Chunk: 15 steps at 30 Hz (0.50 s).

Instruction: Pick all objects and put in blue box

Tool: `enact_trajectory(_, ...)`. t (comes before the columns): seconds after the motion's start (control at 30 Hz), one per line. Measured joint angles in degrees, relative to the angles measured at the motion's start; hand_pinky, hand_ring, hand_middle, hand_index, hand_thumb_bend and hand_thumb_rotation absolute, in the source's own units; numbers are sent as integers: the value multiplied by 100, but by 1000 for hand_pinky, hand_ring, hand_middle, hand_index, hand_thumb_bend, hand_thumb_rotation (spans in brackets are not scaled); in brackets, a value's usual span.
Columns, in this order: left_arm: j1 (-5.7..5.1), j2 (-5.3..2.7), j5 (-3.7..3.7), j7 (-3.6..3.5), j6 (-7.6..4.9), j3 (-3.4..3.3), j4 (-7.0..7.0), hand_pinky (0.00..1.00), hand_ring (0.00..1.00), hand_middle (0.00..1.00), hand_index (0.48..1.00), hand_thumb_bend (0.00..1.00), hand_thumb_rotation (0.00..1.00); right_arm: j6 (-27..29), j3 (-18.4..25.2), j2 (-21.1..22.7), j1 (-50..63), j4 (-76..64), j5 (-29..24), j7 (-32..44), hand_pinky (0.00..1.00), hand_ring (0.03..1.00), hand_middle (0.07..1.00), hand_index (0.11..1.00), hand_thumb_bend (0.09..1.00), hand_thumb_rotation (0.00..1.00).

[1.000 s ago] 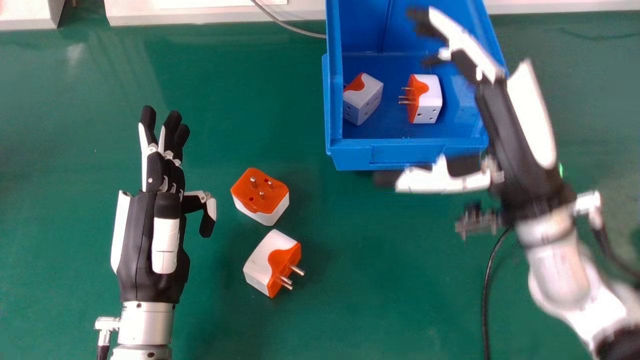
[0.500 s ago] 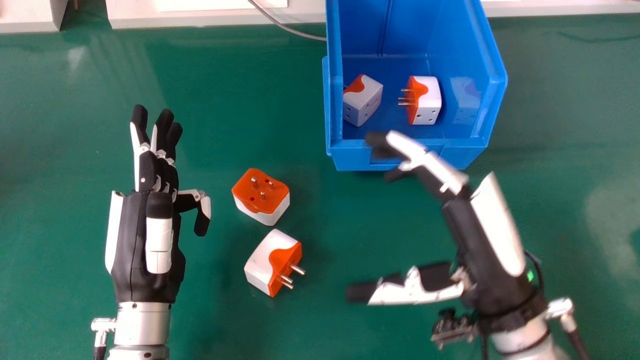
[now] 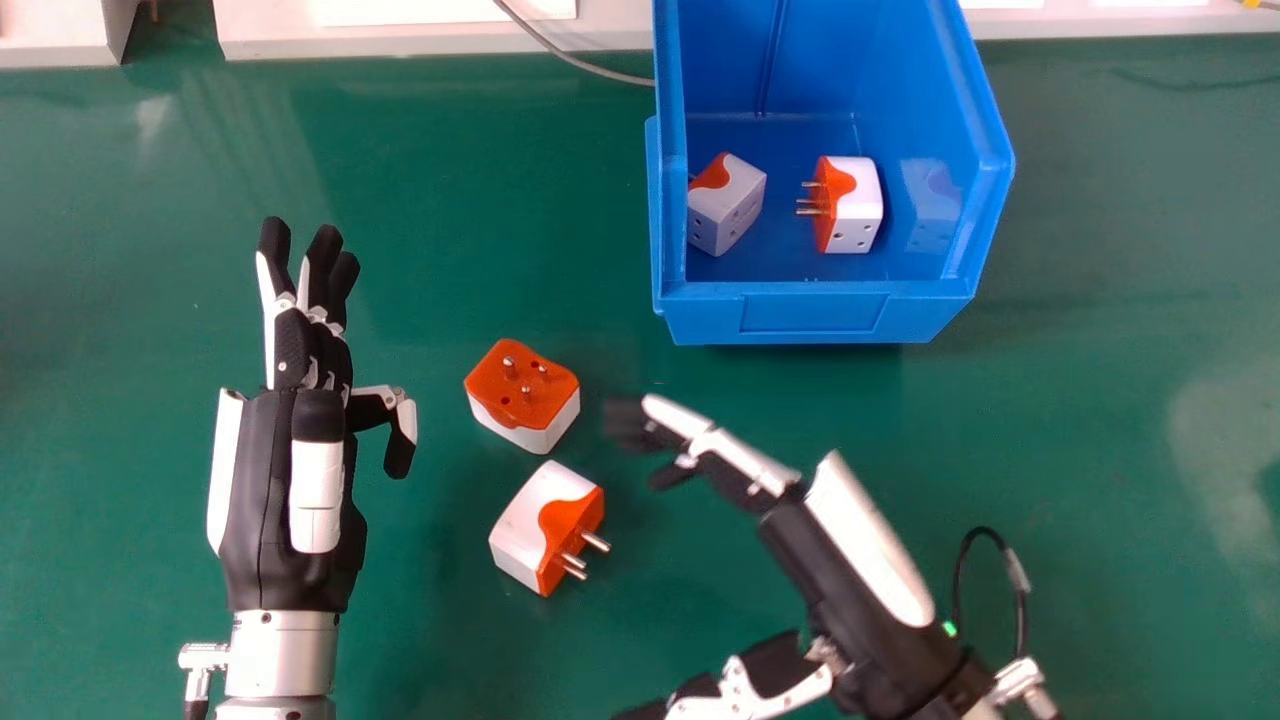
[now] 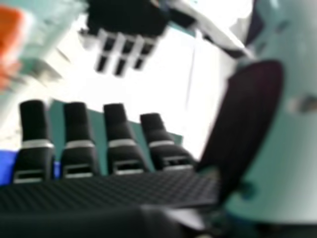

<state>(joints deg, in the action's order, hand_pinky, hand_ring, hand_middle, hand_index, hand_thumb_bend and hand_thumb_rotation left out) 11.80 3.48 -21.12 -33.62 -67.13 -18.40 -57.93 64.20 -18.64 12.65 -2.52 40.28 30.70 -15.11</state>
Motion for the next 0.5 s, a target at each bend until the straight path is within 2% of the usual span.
enact_trajectory(0.27,-6,2,-1,-8,0,0,4,0,1000,1000,1000,1000,938,-121,0,43,-320,102,193,23,750,868,898,935,1000,328)
enact_trajectory(0.5,-18,-8,-4,-8,1,4,26,0,1000,1000,1000,1000,938,-299,-73,132,-570,487,804,-301,760,881,906,940,1000,333)
